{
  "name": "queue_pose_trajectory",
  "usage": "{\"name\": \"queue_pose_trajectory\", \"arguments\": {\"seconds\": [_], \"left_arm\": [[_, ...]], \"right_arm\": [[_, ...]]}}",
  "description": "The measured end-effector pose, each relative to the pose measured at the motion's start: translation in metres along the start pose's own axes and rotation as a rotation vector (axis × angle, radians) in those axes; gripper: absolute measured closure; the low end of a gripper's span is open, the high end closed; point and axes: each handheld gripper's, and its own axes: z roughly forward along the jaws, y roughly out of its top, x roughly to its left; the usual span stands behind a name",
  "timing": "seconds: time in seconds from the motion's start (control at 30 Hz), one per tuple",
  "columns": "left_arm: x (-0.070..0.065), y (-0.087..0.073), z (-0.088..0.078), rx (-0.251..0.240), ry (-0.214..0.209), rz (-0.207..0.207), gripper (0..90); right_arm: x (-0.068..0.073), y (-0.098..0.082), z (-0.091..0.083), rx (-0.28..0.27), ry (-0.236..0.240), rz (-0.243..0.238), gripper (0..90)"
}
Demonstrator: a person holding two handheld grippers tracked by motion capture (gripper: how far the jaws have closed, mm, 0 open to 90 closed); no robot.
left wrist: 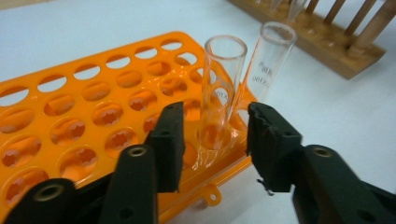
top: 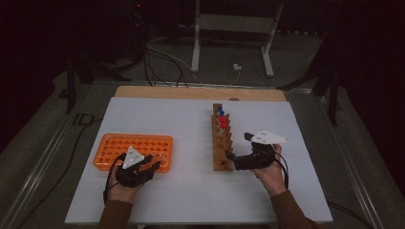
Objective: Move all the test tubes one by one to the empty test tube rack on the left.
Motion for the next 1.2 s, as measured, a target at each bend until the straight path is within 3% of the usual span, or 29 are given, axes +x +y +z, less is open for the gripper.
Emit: {"name": "queue_pose_trajectory", "arguments": {"seconds": [0.3, 0.57, 0.7, 0.83, 0.93, 1.2], "left_arm": [[0.009, 0.001, -0.015, -0.112, -0.066, -0.029, 37.6], [0.007, 0.005, -0.018, -0.161, -0.048, -0.046, 21.4], [0.005, 0.008, -0.02, -0.179, -0.03, -0.052, 12.3], [0.004, 0.01, -0.021, -0.196, -0.019, -0.055, 0.2], [0.003, 0.01, -0.022, -0.2, -0.005, -0.048, 0.1], [0.005, 0.009, -0.024, -0.21, 0.013, -0.057, 0.2]], "right_arm": [[-0.005, 0.012, 0.008, 0.004, -0.021, -0.004, 0.2], [-0.008, 0.018, 0.027, 0.021, -0.037, -0.01, 6.2], [-0.013, 0.021, 0.04, 0.042, -0.051, 0.017, 9.4], [-0.015, 0.021, 0.055, 0.069, -0.067, 0.032, 23.3], [-0.014, 0.019, 0.064, 0.083, -0.073, 0.017, 41.6], [-0.012, 0.015, 0.076, 0.062, -0.122, 0.035, 68.0]]}}
